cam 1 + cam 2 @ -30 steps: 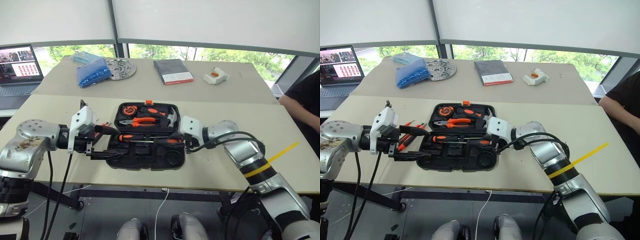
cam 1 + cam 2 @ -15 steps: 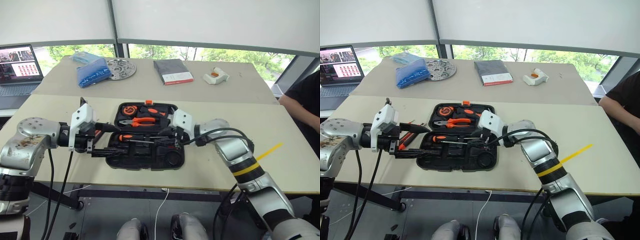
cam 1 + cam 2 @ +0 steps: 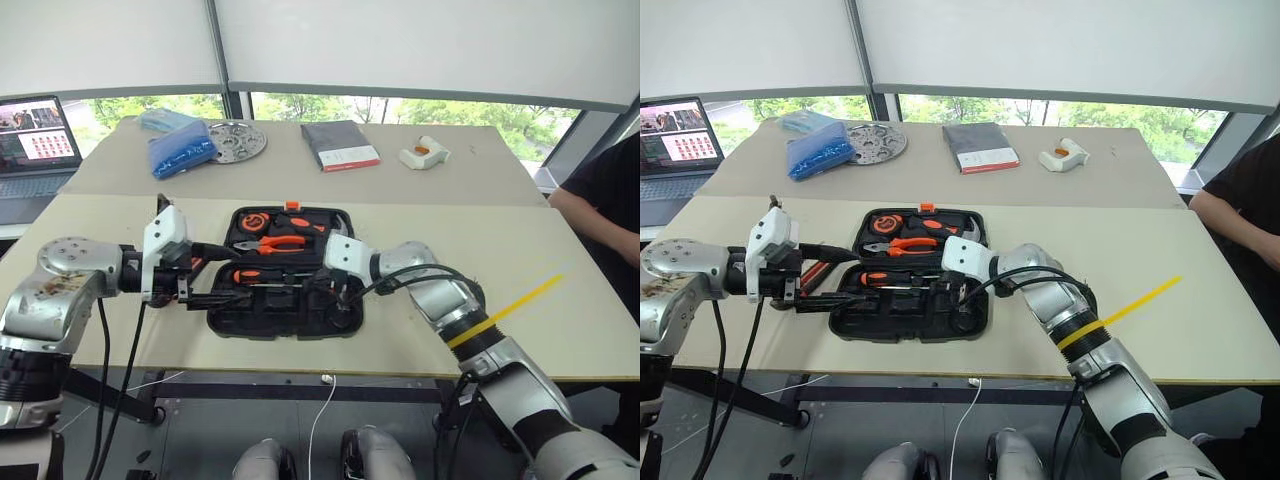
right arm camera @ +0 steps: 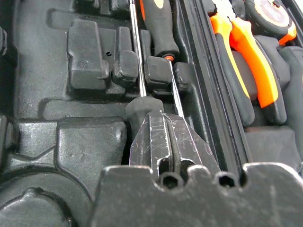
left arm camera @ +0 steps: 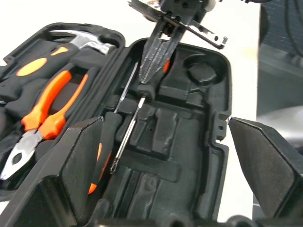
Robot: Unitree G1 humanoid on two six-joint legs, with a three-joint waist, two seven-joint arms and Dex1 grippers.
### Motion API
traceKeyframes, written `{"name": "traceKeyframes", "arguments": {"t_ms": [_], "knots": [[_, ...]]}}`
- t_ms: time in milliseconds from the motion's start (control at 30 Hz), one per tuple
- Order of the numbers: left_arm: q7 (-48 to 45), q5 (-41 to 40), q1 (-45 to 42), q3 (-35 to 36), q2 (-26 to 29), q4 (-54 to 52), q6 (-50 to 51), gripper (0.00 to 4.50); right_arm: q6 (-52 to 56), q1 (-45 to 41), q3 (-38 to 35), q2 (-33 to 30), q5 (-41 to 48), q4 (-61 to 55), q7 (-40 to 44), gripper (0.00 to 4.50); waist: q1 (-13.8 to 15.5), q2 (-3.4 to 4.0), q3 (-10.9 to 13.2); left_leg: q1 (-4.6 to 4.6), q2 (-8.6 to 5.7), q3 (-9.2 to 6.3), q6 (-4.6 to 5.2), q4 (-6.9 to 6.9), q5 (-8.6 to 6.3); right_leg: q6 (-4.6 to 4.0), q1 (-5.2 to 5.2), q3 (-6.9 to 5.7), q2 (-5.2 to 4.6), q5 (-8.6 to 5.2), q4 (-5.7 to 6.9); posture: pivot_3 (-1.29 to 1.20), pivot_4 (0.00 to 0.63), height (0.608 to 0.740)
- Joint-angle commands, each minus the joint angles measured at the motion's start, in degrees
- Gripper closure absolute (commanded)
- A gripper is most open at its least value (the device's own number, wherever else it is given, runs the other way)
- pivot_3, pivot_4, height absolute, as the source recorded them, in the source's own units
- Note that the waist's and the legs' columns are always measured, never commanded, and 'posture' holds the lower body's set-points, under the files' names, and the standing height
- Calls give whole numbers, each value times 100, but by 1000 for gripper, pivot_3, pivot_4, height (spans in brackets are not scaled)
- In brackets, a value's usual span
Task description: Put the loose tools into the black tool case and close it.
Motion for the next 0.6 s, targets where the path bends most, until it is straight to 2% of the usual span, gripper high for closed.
{"name": "traceKeyframes", "arguments": {"t_ms": [33,100,133,267,300,367,467,500,600], "knots": [[308,-112,398,657,181,-27,169,0,1145,-44,-1016,-54,1205,-1181,208,4485,-5,1,1,-1,0,0,7,0,4,-7,-5,2,-1,-4,6,0,150,718],[508,-116,813,1084,235,18,241,0,1895,94,-1398,-295,1805,-1892,364,3897,-6,1,1,-5,4,-2,8,-1,6,-18,-13,1,0,-9,12,0,150,718],[586,-100,1084,1336,261,55,249,0,2234,207,-1563,-468,2111,-2289,453,3758,4,1,1,-3,5,-3,7,-4,6,-20,-13,0,-1,-11,12,0,150,718],[1031,107,1982,2192,240,633,151,0,3249,614,-2103,-1080,3089,-3519,550,2239,50,0,0,9,3,-8,3,-45,3,-29,-10,-2,-11,-17,-13,0,150,718],[1135,182,2116,2293,228,818,54,0,3397,686,-2184,-1172,3249,-3696,516,2015,54,0,0,12,2,-8,3,-59,3,-29,-10,-2,-12,-17,-22,0,150,718],[1166,342,2358,2405,288,1154,-238,0,3575,832,-2261,-1330,3460,-3964,454,1206,59,0,0,11,3,-8,-1,-81,3,-29,-10,-10,-10,-17,-42,0,150,718],[1155,541,2270,2479,561,1977,-570,0,3574,1121,-2187,-1576,3502,-4332,383,285,89,-4,1,13,3,-9,-43,-83,-21,-29,-10,-16,-14,-17,-43,0,150,718],[1088,604,2114,2374,663,2215,-688,0,3586,1177,-2175,-1598,3550,-4408,323,31,91,-8,1,12,3,-9,-53,-84,-25,-29,-11,-19,-14,-16,-43,0,150,718],[920,878,1145,1755,872,2922,-953,0,3551,1332,-2116,-1641,3615,-4586,171,31,185,-9,2,10,1,-12,-61,-82,-26,-27,-10,-27,-23,-15,-43,0,150,718]]}}
